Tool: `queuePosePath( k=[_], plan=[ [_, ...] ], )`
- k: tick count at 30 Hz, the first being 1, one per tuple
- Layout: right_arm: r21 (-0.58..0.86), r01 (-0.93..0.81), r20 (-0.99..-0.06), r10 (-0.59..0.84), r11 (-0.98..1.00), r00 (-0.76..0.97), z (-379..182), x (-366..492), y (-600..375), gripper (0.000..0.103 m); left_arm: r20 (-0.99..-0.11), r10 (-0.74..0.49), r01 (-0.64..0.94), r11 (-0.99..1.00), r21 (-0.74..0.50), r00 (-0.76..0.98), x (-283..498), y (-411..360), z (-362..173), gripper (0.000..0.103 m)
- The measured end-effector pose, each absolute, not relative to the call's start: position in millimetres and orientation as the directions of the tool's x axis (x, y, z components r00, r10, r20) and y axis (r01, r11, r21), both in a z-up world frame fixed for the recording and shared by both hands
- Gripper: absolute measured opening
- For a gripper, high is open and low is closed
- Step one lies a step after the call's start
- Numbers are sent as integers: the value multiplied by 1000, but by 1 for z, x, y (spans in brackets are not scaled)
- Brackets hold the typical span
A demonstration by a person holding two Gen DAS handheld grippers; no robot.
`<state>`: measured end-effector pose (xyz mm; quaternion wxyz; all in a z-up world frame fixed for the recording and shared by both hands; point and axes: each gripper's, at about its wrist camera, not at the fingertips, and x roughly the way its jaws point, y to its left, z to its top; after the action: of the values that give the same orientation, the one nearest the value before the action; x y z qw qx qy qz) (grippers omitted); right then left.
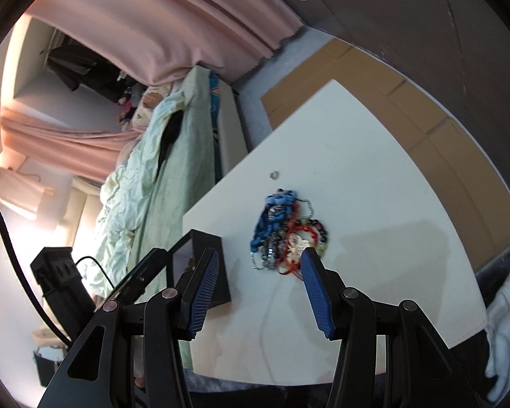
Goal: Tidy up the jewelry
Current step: 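Grasp the blue knotted bracelet with the left gripper and lift it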
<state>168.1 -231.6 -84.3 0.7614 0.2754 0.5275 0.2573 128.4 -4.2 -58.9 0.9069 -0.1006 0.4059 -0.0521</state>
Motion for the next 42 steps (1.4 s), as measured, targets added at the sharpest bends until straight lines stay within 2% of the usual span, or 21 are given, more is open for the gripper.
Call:
queuePosePath(
  k=[13,23,25,27,30,33,42],
  plan=[
    [691,-54,-678,672,721,296,-93,182,-236,51,-814,-173,103,985,-139,554,162,-50,-98,60],
    [696,-57,-678,681,716,279,-96,193,-233,51,-870,-150,96,988,-118,469,188,-63,-128,60],
    [696,-57,-678,682,716,273,-97,193,-233,51,-873,-154,94,988,-124,462,191,-64,-131,54],
    [696,-60,-679,682,716,271,-97,192,-233,51,-880,-159,91,987,-132,447,195,-65,-135,36],
    [695,-66,-678,683,716,273,-95,191,-234,51,-879,-173,87,985,-150,445,194,-64,-136,14],
    [697,-61,-677,683,715,274,-96,192,-235,51,-869,-165,87,986,-140,467,192,-63,-131,11],
    [695,-62,-686,686,716,243,-106,194,-225,51,-826,-191,87,981,-172,530,183,-54,-105,9]
  ],
)
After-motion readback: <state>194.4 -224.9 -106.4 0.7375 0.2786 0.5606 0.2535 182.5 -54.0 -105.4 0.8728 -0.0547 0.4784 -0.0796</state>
